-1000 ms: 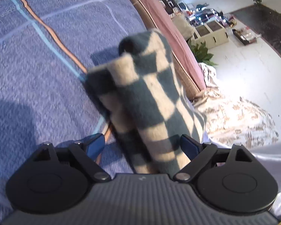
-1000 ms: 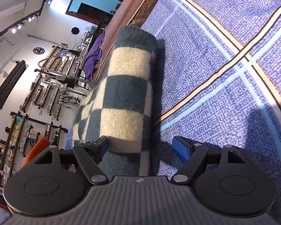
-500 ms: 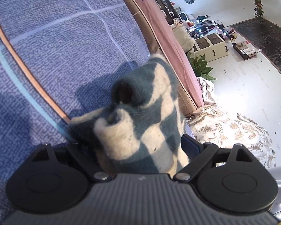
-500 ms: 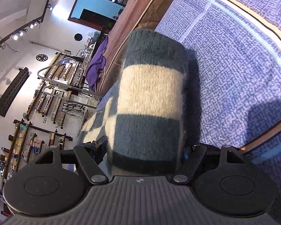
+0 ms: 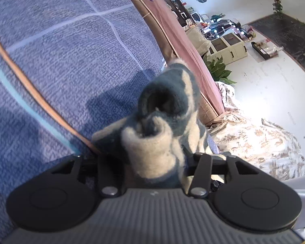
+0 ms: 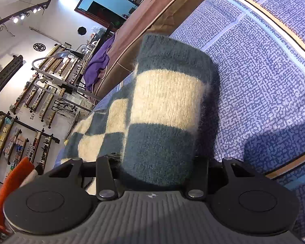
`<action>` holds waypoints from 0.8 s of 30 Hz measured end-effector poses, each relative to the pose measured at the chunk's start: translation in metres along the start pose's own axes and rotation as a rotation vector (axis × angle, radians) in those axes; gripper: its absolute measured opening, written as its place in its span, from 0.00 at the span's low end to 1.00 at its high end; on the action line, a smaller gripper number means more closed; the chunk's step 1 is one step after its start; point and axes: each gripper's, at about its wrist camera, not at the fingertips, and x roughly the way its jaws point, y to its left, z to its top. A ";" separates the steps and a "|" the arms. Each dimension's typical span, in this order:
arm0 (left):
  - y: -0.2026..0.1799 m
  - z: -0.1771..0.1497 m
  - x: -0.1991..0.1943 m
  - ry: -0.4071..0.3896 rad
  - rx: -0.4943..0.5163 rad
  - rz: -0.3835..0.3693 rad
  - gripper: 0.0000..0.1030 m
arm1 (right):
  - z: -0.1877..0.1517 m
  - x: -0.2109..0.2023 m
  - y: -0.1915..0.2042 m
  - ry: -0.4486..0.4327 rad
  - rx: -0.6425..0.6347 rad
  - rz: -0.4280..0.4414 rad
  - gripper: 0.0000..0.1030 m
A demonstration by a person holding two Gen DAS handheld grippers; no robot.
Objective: Fold small clothes
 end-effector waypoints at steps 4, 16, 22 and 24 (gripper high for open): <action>-0.016 -0.007 -0.010 -0.011 0.054 0.032 0.36 | -0.004 -0.015 0.007 -0.005 -0.013 -0.001 0.67; -0.136 -0.111 -0.051 0.092 0.528 0.185 0.35 | -0.048 -0.130 0.004 -0.104 -0.229 -0.042 0.62; -0.198 -0.180 -0.076 0.124 0.622 0.096 0.35 | -0.046 -0.210 -0.013 -0.186 -0.278 -0.048 0.62; -0.217 -0.208 -0.085 0.145 0.657 0.046 0.35 | -0.042 -0.241 -0.021 -0.222 -0.275 -0.055 0.62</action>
